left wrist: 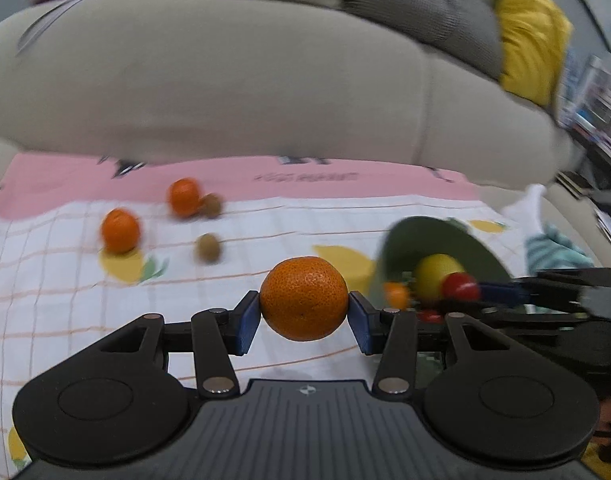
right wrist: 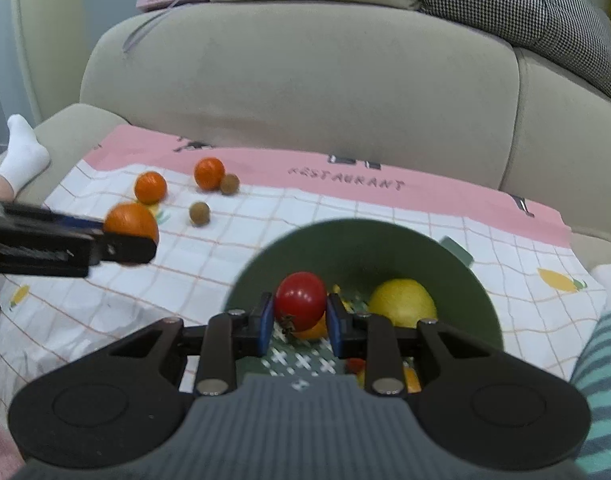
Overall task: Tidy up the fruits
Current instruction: 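Carry the mandarin and tomato into the green colander and release both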
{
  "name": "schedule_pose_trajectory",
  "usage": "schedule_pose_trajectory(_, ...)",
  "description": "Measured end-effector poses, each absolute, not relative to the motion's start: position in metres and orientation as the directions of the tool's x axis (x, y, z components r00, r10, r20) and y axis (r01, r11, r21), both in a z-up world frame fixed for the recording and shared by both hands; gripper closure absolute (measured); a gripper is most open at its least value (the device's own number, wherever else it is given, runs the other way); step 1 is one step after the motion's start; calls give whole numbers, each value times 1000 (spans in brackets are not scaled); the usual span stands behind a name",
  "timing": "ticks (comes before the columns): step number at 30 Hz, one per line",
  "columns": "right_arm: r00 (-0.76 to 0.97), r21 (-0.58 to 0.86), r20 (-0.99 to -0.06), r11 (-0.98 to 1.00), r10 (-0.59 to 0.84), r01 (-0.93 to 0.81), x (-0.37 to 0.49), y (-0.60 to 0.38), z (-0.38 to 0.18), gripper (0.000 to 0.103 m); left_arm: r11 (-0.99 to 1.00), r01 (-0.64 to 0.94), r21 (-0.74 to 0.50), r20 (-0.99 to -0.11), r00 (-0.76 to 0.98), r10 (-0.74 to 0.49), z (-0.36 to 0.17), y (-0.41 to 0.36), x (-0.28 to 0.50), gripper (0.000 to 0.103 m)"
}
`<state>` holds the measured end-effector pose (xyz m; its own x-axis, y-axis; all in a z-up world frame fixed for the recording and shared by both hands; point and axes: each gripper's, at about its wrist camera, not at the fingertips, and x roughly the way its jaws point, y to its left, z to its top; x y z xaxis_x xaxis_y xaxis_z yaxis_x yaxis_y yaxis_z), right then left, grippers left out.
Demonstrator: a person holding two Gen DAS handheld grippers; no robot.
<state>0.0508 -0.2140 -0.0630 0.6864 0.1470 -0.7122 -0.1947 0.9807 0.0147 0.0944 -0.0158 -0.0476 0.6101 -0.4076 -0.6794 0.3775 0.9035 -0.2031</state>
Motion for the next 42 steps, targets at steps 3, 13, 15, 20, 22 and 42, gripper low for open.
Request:
schedule_pose_trajectory(3,664,2,-734,979,139,-202,50,-224,-66,79,878,440,-187,-678,589,-440,-39,-35,90,50)
schedule_pose_trajectory(13,602,-77,-791,959,108,-274,53,-253,-74,79,798,590,-124,-714,505,-485,-41,-79,84,50)
schedule_pose_trajectory(15,587,-88,-803,954,102,-287,55,-260,-76,79,786,604,-129,-725,483,-491,-45,-82,83,50)
schedule_pose_trajectory(20,558,-95,-823,944,105,-317,56,-277,-83,79,772,618,-148,-754,435,-493,-54,-89,86,50)
schedule_pose_trajectory(22,556,-78,-822,941,127,-330,57,-281,-83,79,768,623,-149,-760,424,-492,-57,-93,88,50)
schedule_pose_trajectory(42,478,-101,-872,918,104,-383,88,-300,-88,79,696,717,-43,-866,320,-384,-91,-153,105,50)
